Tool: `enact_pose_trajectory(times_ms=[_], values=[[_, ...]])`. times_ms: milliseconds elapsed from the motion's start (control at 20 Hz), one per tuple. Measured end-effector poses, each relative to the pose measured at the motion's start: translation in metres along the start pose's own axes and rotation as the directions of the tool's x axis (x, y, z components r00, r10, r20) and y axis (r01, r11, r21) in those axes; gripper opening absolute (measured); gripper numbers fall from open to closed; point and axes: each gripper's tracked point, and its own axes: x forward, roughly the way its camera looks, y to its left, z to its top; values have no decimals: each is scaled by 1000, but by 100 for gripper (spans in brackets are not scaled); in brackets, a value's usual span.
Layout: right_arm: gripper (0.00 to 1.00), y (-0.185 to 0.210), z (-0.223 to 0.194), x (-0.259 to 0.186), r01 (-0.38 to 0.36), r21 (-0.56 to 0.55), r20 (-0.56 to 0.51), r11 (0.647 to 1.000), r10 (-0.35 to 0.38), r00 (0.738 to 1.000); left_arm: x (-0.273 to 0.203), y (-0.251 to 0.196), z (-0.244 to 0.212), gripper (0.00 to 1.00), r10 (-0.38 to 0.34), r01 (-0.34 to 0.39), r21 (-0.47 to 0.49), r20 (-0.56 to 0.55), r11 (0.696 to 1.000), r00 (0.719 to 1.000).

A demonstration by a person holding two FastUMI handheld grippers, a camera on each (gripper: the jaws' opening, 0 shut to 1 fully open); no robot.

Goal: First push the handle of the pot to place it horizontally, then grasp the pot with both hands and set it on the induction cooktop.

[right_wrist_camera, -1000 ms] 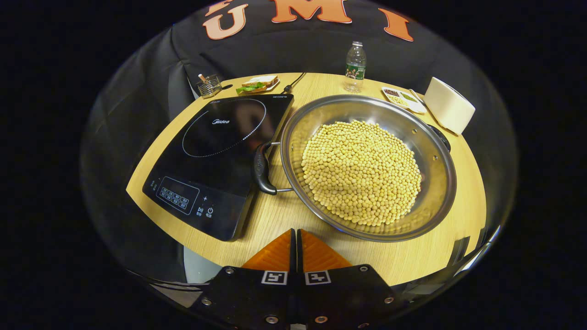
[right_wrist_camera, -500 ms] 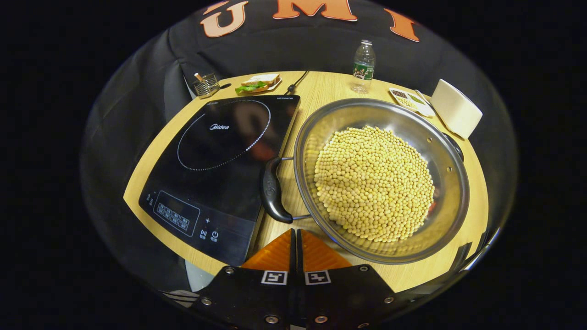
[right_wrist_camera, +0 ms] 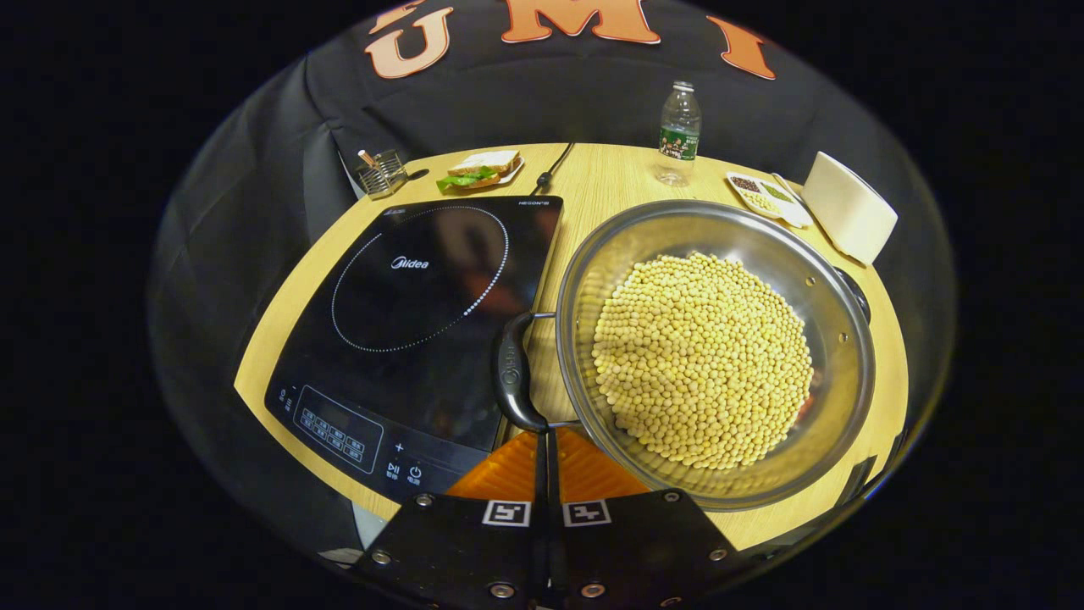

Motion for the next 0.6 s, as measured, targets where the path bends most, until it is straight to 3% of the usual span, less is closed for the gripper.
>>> enact_pose_trajectory(times_ms=[600], values=[[0,7,17,10,-18,1,14,1000,18,1000,12,3,-6,98,-2,2,1,-17,1000,1000]])
